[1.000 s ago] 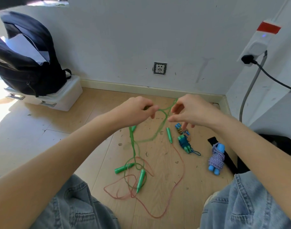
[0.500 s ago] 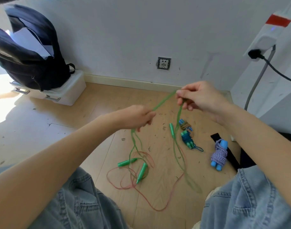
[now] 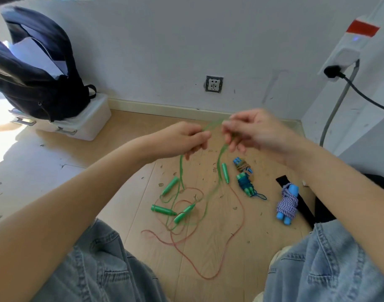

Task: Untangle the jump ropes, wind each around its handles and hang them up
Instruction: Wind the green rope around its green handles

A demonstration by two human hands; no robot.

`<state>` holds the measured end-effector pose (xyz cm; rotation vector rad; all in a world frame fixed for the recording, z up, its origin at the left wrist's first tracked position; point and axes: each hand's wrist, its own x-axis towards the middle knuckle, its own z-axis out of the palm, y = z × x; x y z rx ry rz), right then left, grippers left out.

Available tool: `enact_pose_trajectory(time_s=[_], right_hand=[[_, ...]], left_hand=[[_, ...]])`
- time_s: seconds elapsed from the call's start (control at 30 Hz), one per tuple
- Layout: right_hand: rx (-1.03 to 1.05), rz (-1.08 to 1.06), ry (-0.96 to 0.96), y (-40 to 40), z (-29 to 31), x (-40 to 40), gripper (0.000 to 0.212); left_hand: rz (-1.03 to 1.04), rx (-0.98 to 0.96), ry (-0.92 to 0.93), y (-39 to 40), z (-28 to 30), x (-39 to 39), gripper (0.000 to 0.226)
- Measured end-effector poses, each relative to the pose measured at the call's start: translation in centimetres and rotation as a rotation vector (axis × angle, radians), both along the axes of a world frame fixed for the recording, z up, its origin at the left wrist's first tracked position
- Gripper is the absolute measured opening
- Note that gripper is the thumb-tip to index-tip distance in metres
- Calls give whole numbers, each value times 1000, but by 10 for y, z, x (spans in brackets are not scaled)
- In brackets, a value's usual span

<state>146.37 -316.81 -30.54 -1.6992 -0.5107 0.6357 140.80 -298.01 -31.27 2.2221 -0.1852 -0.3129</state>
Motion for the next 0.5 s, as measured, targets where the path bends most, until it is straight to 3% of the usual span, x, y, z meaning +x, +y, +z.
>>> enact_pose_trajectory(time_s=[0.07,0.1,0.17,0.23,0.3,0.37,0.43,0.47,0.5], right_hand=[[137,-233,30,-11,7,12,15],[87,-279,20,-14,7,16,15],[-275,-202,-75,-16,3,13,10],[-687,-39,-195,-14,-5,5,49],[-703,97,-265,-6,-6,-4,81],[-453,229,-146,1,-3,-11,67],[-249,277,-52,8,-1,-17,25],[-160,227,-51,9,0,-16,11],[-64,124,-52,9,0,-11,12]], left_hand=[[-71,343,161,6,-16,-6,40],[-100,546,215,9,-23,-8,43],[-91,743,192,12,-25,-8,43],[-52,668,84,13,-13,-6,39],[-60,442,-4,9,1,-3,31],[-76,182,-63,0,10,-3,27],[-38,-66,-63,-6,14,-3,24],[-10,-148,-52,-6,12,-1,25],[5,-163,-32,-3,9,0,27]])
